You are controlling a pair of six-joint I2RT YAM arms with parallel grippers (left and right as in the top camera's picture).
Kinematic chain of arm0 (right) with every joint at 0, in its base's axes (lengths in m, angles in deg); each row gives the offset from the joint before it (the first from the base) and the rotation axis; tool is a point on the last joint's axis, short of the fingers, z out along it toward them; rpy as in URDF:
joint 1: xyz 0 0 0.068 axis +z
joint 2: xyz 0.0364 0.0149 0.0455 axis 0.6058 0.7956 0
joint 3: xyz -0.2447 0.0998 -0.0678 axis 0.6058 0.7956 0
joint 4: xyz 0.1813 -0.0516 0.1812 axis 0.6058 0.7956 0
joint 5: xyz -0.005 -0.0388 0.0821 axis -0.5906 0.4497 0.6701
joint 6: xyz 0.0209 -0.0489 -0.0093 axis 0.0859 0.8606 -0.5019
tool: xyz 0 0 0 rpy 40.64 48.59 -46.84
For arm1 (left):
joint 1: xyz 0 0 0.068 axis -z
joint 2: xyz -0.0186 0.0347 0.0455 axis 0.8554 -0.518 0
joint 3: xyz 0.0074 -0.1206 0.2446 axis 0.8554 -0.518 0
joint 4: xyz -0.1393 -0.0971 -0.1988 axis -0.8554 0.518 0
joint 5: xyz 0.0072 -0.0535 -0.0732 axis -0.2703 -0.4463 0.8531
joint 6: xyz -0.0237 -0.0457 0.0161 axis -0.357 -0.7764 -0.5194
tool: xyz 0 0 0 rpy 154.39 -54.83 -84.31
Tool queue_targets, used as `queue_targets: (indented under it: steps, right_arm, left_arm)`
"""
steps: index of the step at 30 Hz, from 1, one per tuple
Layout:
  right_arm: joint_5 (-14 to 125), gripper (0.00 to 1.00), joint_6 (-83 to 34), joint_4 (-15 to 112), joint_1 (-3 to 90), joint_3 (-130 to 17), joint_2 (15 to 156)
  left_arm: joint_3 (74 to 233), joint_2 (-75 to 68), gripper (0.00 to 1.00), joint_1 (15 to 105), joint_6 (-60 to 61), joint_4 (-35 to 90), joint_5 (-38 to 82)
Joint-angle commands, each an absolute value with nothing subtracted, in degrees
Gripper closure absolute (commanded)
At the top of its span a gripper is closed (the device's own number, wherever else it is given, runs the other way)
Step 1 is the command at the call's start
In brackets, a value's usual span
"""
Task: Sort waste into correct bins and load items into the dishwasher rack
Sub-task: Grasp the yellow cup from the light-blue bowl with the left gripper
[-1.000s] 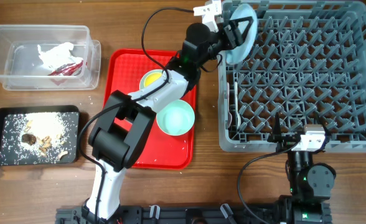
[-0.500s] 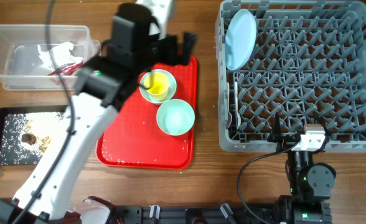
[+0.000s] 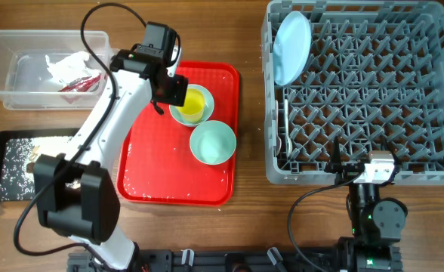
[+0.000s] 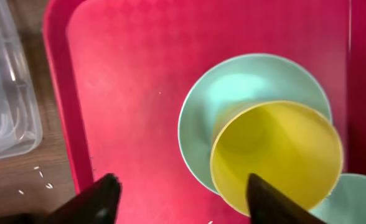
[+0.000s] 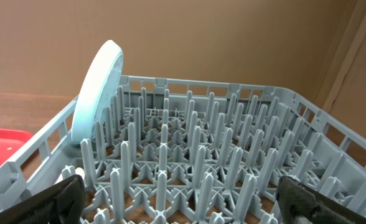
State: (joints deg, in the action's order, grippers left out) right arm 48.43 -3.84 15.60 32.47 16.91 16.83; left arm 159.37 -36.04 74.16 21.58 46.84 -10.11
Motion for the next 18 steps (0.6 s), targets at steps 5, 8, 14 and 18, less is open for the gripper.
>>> queue_targets:
  steps: [5,8,14,18]
  right_arm:
    - [47.5,0.00,-3.3,15.4,32.2,17.0,16.5]
    - [47.5,0.00,-3.3,15.4,32.2,17.0,16.5]
    - [47.5,0.00,-3.3,15.4,32.2,17.0,16.5]
    - [47.5,0.00,-3.3,15.4,32.2,17.0,16.5]
  left_arm:
    - [153.4,-37.9,0.38,73.9,24.4,40.6,-1.1]
    - [152.0,-37.9,0.46,74.0,24.4,37.4,0.3]
    - [151.1,-39.6,0.67,74.0,24.4,35.6,1.0]
    - [151.1,-40.5,0.96,73.9,23.0,34.2,0.9]
